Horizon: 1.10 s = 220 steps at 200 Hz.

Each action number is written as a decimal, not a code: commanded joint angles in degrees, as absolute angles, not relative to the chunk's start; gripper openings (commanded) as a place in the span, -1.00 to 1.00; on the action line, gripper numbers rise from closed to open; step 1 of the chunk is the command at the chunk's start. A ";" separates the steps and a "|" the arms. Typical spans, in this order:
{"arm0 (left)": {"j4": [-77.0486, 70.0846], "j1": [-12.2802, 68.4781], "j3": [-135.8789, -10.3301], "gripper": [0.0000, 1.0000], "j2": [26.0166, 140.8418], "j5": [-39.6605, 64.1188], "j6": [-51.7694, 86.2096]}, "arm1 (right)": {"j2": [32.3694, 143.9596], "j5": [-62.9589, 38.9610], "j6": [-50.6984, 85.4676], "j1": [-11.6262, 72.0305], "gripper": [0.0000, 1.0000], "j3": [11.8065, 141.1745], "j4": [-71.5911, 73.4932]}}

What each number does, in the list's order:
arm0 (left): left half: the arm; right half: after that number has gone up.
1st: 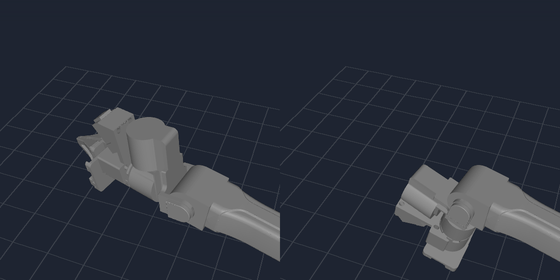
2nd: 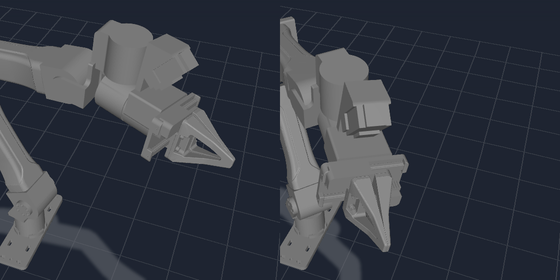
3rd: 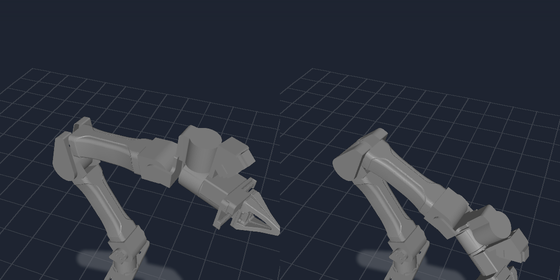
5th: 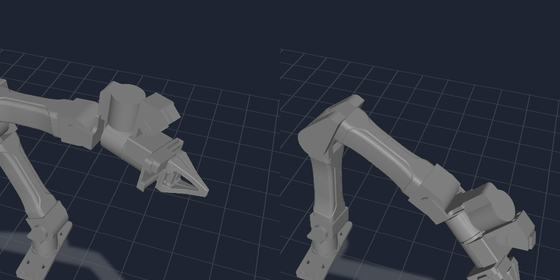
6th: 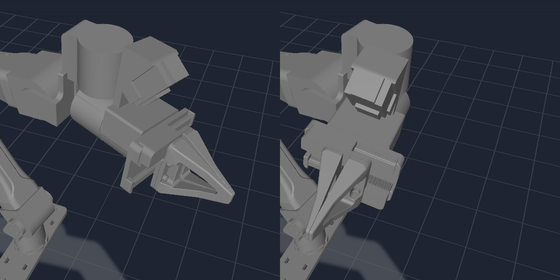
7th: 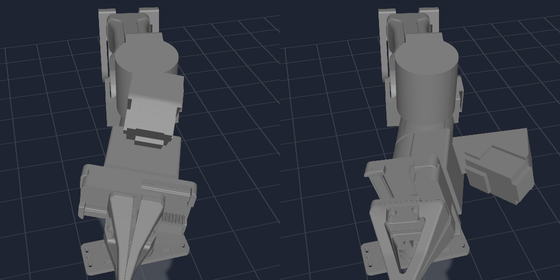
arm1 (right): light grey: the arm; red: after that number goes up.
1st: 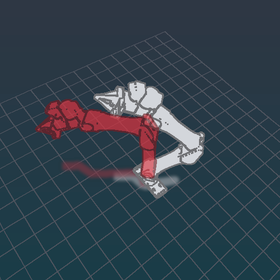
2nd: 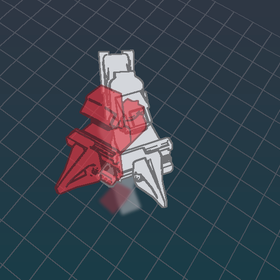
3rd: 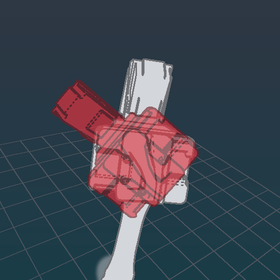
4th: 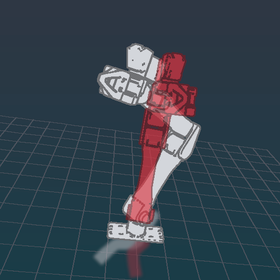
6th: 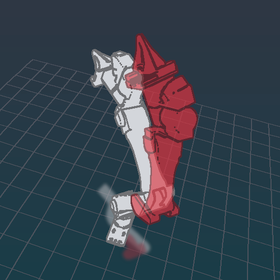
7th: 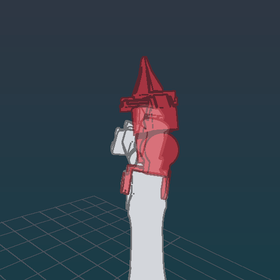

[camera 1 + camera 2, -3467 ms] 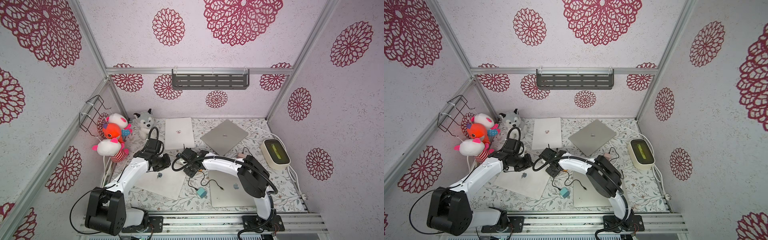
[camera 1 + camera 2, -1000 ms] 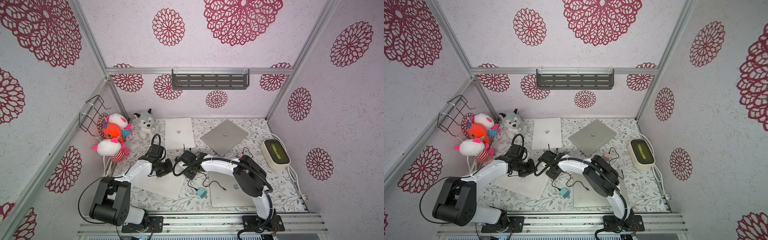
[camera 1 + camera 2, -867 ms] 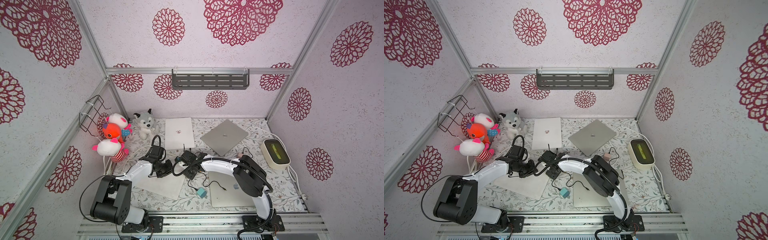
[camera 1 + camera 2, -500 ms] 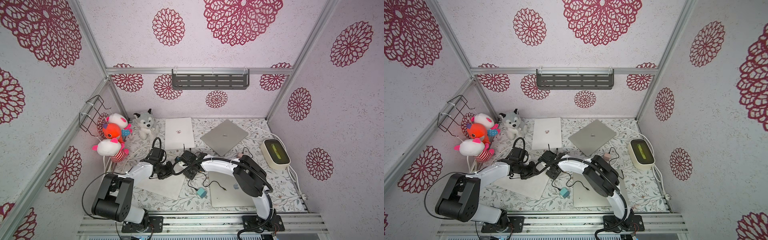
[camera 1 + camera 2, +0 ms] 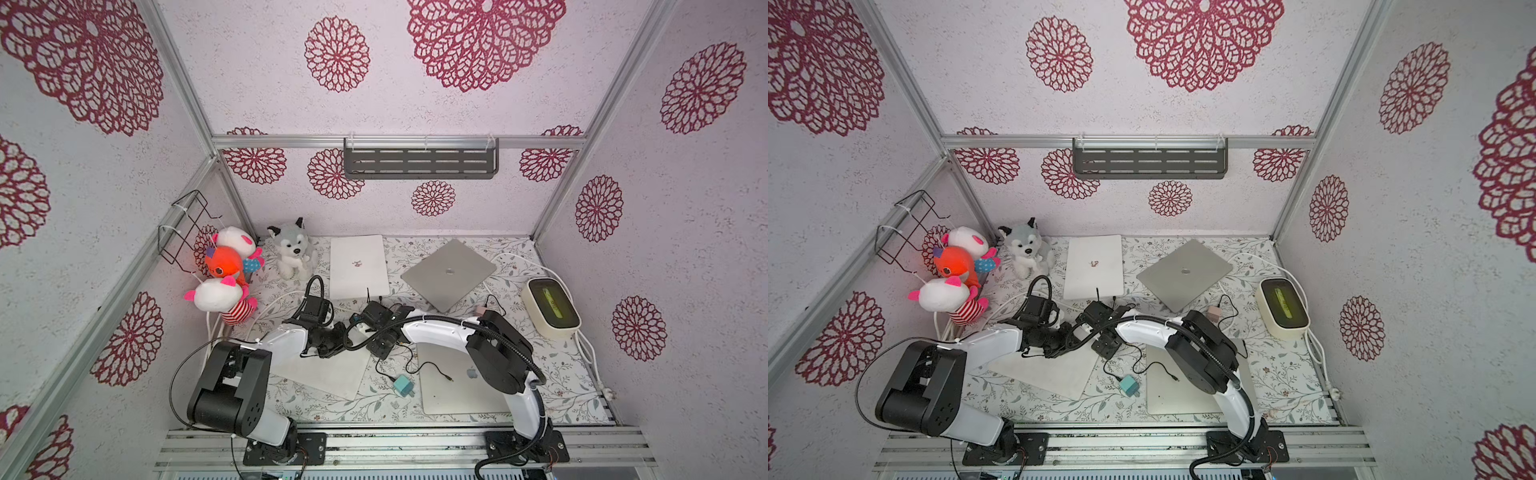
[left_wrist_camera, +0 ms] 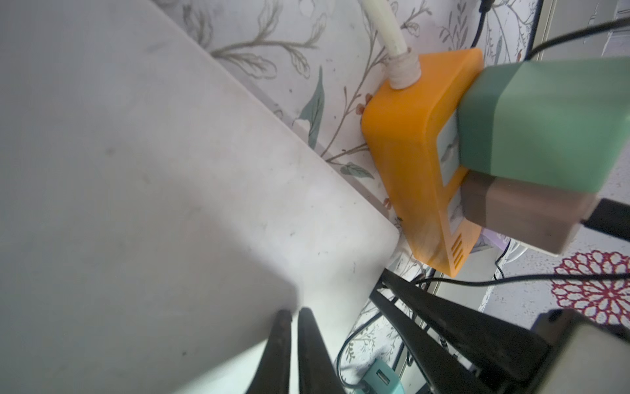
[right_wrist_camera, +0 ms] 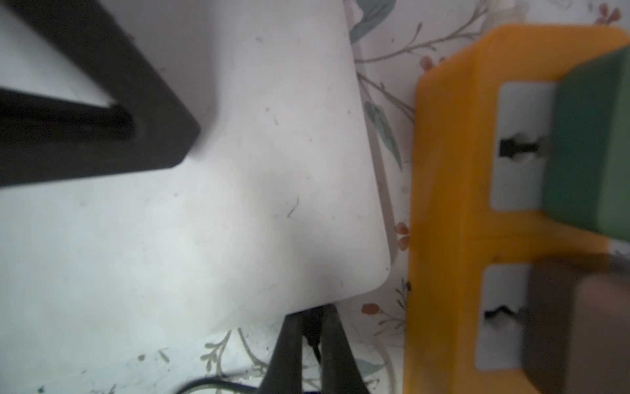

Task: Unplug the laptop charger
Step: Remove the charging cable from the laptop.

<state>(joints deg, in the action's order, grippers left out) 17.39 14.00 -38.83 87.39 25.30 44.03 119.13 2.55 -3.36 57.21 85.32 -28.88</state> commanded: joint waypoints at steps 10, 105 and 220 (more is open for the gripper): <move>16.63 14.41 -37.45 -0.78 89.20 24.52 44.38 | 119.62 3.02 -2.11 56.87 -0.78 84.94 -30.67; 17.13 14.41 -37.27 -0.78 88.84 24.27 44.30 | 118.93 0.74 0.00 56.56 -0.79 83.96 -29.42; 17.85 14.41 -37.26 -0.79 88.06 23.73 44.16 | 118.83 4.29 -2.08 56.59 -0.82 85.29 -31.87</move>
<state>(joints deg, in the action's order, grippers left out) 15.53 14.00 -38.59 88.09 26.20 44.18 118.50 0.08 -2.96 56.53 84.18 -27.62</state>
